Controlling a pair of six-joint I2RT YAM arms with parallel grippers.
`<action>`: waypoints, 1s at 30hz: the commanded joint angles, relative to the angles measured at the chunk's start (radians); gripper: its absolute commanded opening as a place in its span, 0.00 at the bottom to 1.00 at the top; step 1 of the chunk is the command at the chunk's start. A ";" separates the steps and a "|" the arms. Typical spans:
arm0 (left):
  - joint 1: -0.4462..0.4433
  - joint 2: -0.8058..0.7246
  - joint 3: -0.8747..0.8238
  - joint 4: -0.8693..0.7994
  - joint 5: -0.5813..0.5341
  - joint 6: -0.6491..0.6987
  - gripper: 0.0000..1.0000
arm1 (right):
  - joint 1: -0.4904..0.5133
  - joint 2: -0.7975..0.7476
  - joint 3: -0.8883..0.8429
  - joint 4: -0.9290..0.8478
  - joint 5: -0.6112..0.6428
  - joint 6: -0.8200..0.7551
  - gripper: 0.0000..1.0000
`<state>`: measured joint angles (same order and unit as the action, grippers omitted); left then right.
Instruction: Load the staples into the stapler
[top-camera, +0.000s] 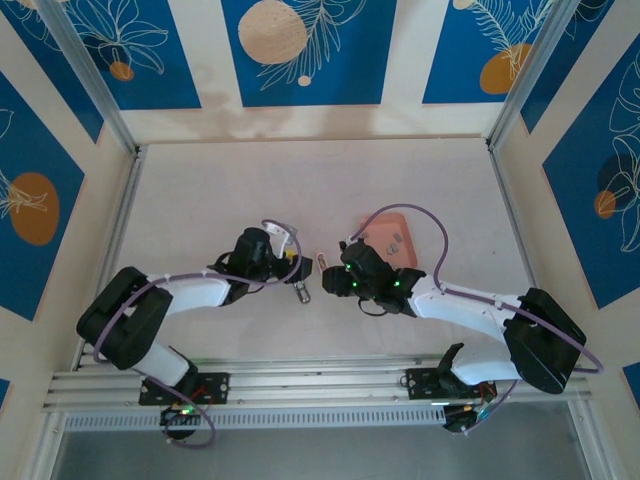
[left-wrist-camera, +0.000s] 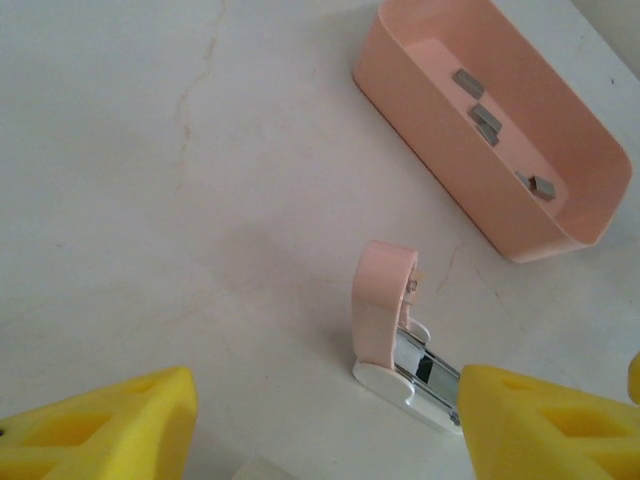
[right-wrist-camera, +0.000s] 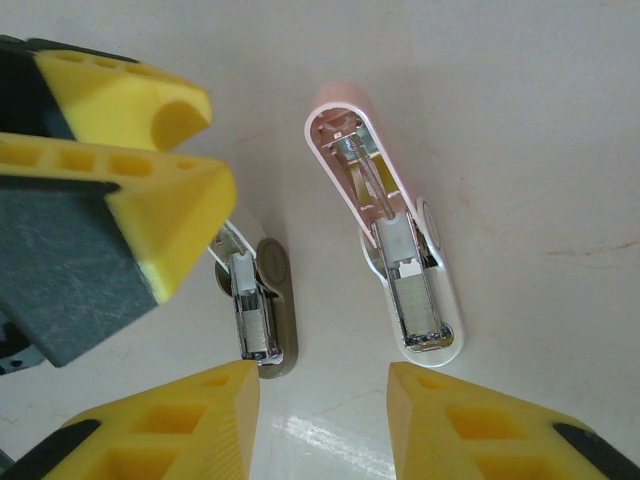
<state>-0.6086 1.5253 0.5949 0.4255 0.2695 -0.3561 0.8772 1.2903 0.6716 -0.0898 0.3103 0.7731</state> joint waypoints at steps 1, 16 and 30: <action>0.010 0.020 0.025 0.023 0.113 0.019 0.69 | 0.006 -0.024 -0.014 0.000 0.014 0.013 0.39; 0.008 0.002 0.006 0.041 0.309 0.073 0.66 | 0.006 -0.015 -0.018 0.013 0.010 0.018 0.39; -0.010 -0.045 -0.009 -0.151 0.336 0.134 0.64 | 0.011 0.046 0.007 0.057 -0.049 0.023 0.39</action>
<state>-0.6136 1.5101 0.5968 0.3367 0.5716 -0.2508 0.8780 1.3132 0.6708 -0.0654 0.2981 0.7807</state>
